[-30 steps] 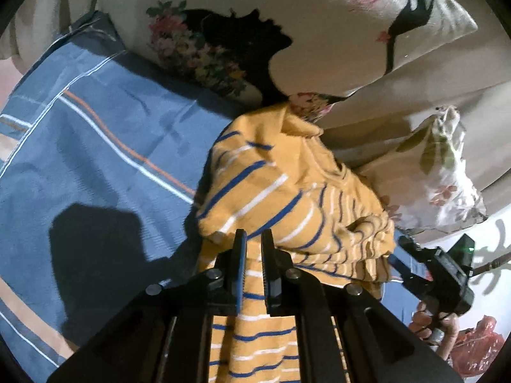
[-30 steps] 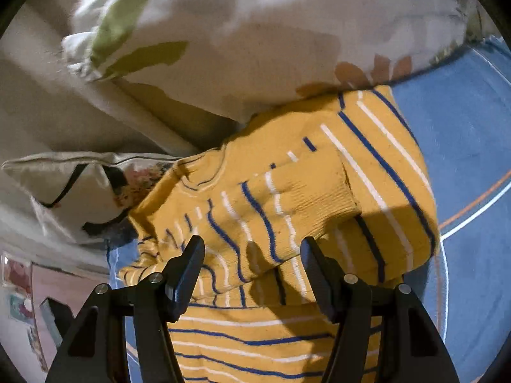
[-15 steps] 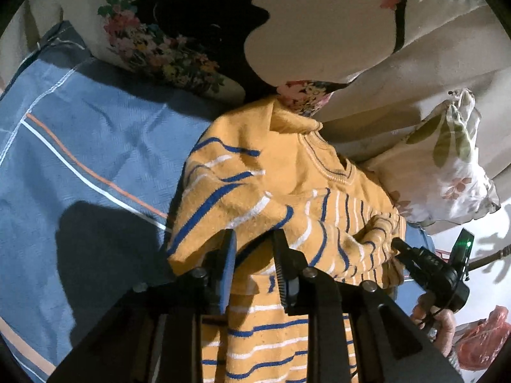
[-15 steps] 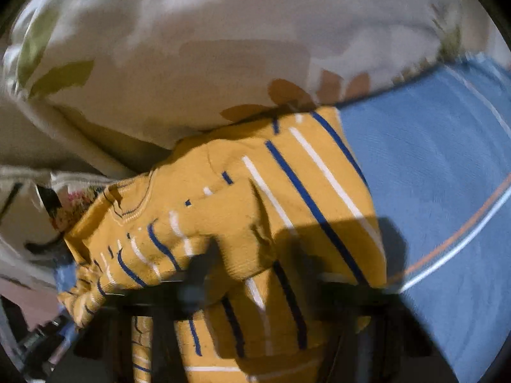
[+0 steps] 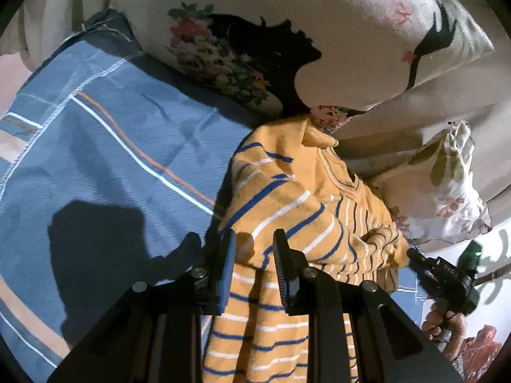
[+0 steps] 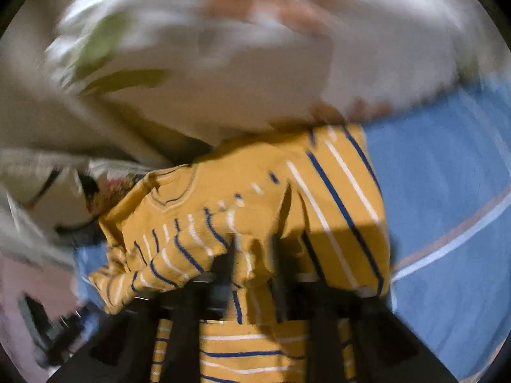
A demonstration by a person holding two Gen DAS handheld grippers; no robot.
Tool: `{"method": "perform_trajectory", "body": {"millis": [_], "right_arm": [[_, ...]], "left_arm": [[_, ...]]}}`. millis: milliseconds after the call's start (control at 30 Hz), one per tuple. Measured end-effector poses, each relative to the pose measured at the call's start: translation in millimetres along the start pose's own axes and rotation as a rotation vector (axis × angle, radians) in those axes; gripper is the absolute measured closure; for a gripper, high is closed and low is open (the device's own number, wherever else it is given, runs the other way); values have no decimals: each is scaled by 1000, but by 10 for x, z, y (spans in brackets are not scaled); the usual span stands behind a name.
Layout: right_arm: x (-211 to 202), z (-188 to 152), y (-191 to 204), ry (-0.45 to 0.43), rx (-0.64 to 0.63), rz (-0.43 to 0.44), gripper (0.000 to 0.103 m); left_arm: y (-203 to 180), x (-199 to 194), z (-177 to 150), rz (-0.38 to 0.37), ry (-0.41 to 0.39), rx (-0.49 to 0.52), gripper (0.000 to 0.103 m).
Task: Fold small clothes
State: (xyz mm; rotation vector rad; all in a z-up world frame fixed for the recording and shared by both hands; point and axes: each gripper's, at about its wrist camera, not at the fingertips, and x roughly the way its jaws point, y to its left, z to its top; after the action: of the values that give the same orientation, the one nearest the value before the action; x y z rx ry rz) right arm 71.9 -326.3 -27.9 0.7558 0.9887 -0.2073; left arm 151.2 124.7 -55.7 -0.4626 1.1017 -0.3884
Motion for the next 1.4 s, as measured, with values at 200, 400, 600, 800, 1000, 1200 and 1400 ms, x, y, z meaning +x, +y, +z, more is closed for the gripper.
{"method": "perform_trajectory", "body": {"millis": [200, 400, 600, 800, 1000, 1200, 1400], "right_arm": [[88, -166, -227, -22, 130, 5, 62], [-60, -235, -307, -114, 160, -42, 58], [92, -234, -272, -41, 171, 31, 55], [336, -188, -179, -28, 158, -39, 61], [123, -104, 277, -59, 44, 4, 98], [-126, -55, 1569, -16, -85, 259, 98], [-862, -66, 2739, -50, -210, 589, 98]], "left_arm": [[0, -91, -66, 4, 9, 5, 76], [-38, -67, -123, 0, 30, 10, 76], [-241, -59, -160, 23, 22, 84, 76], [-374, -53, -181, 11, 31, 110, 76], [-184, -156, -163, 17, 5, 53, 76], [96, -293, -104, 41, -28, -17, 76], [296, -514, -19, 53, -74, -53, 76]]}}
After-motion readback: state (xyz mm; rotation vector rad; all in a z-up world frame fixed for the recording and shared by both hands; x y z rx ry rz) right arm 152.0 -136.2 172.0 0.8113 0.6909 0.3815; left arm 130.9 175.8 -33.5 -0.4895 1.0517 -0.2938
